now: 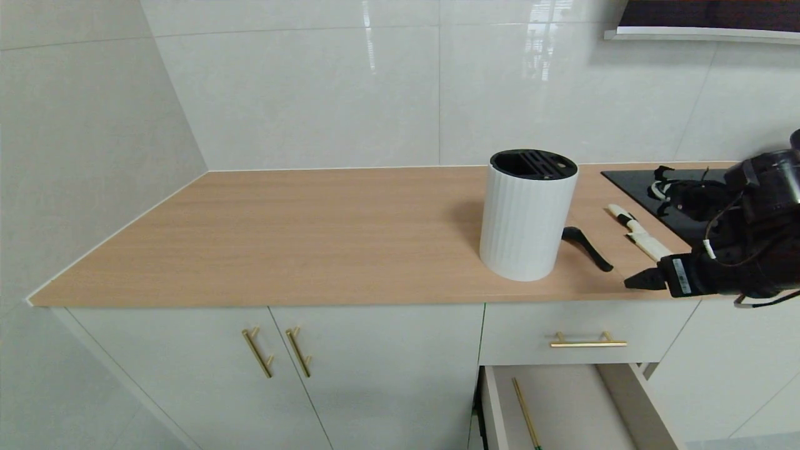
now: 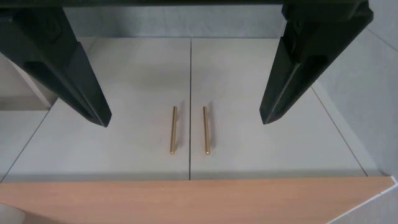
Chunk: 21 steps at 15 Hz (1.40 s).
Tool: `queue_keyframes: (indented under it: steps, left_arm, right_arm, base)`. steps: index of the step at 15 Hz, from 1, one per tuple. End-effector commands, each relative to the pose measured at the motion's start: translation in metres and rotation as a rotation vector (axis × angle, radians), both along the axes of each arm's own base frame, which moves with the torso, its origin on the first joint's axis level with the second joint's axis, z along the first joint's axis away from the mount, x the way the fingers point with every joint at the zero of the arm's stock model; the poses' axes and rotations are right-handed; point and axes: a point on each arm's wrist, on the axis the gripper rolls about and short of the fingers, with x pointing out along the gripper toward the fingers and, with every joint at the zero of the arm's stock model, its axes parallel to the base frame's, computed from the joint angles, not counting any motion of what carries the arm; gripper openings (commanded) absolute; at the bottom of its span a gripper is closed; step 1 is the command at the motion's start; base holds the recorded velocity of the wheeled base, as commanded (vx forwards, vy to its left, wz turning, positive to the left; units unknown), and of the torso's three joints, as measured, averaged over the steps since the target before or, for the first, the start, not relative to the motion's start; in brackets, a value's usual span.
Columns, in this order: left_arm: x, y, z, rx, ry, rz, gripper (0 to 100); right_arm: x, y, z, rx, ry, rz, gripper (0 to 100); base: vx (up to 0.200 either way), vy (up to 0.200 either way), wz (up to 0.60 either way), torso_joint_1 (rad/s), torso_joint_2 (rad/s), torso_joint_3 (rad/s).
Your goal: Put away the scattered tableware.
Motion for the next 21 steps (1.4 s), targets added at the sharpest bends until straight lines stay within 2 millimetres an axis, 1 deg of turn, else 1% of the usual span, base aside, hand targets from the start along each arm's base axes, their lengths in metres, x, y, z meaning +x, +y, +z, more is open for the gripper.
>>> queue_keyframes:
  steps: [1, 3, 4, 6, 7, 9, 10, 11, 12, 17, 20, 21]
  left_arm:
    - [0.0, 0.0, 0.0, 0.0, 0.0, 0.002, 100]
    - [0.0, 0.0, 0.0, 0.0, 0.0, 0.0, 100]
    - [0.0, 0.0, 0.0, 0.0, 0.0, 0.002, 100]
    - [0.0, 0.0, 0.0, 0.0, 0.0, 0.0, 100]
    - [0.0, 0.0, 0.0, 0.0, 0.0, 0.0, 100]
    - [0.0, 0.0, 0.0, 0.0, 0.0, 0.0, 100]
    - [0.0, 0.0, 0.0, 0.0, 0.0, 0.0, 100]
    - [0.0, 0.0, 0.0, 0.0, 0.0, 0.0, 100]
    - [0.0, 0.0, 0.0, 0.0, 0.0, 0.0, 100]
    - [0.0, 0.0, 0.0, 0.0, 0.0, 0.0, 100]
    - [0.0, 0.0, 0.0, 0.0, 0.0, 0.002, 100]
    - [0.0, 0.0, 0.0, 0.0, 0.0, 0.0, 100]
  right_arm:
    - [0.036, -0.008, -0.001, -0.015, -0.019, 0.044, 100]
    - [0.057, -0.016, -0.007, -0.007, -0.022, 0.149, 100]
    - [0.066, -0.016, -0.011, 0.006, -0.021, 0.176, 100]
    - [0.082, -0.016, -0.018, -0.001, -0.018, 0.191, 100]
    - [0.095, -0.015, -0.026, -0.015, -0.011, 0.205, 100]
    - [0.104, -0.016, -0.036, -0.021, -0.019, 0.219, 100]
    - [0.111, -0.018, -0.045, -0.029, -0.025, 0.226, 100]
    - [0.112, -0.019, -0.048, -0.03, -0.027, 0.228, 100]
    - [0.12, -0.019, -0.059, -0.028, -0.045, 0.237, 100]
    - [0.123, -0.018, -0.074, 0.02, -0.105, 0.303, 100]
    - [0.133, -0.017, -0.086, 0.019, -0.141, 0.308, 100]
    - [0.136, -0.017, -0.084, 0.016, -0.168, 0.307, 100]
  base:
    - [0.0, 0.0, 0.0, 0.0, 0.0, 0.0]
    - [0.0, 0.0, 0.0, 0.0, 0.0, 0.0]
    - [0.0, 0.0, 0.0, 0.0, 0.0, 0.0]
    - [0.0, 0.0, 0.0, 0.0, 0.0, 0.0]
    - [0.0, 0.0, 0.0, 0.0, 0.0, 0.0]
    - [0.0, 0.0, 0.0, 0.0, 0.0, 0.0]
    - [0.0, 0.0, 0.0, 0.0, 0.0, 0.0]
    - [0.0, 0.0, 0.0, 0.0, 0.0, 0.0]
    - [0.0, 0.0, 0.0, 0.0, 0.0, 0.0]
    - [0.0, 0.0, 0.0, 0.0, 0.0, 0.0]
    - [0.0, 0.0, 0.0, 0.0, 0.0, 0.0]
    - [0.0, 0.0, 0.0, 0.0, 0.0, 0.0]
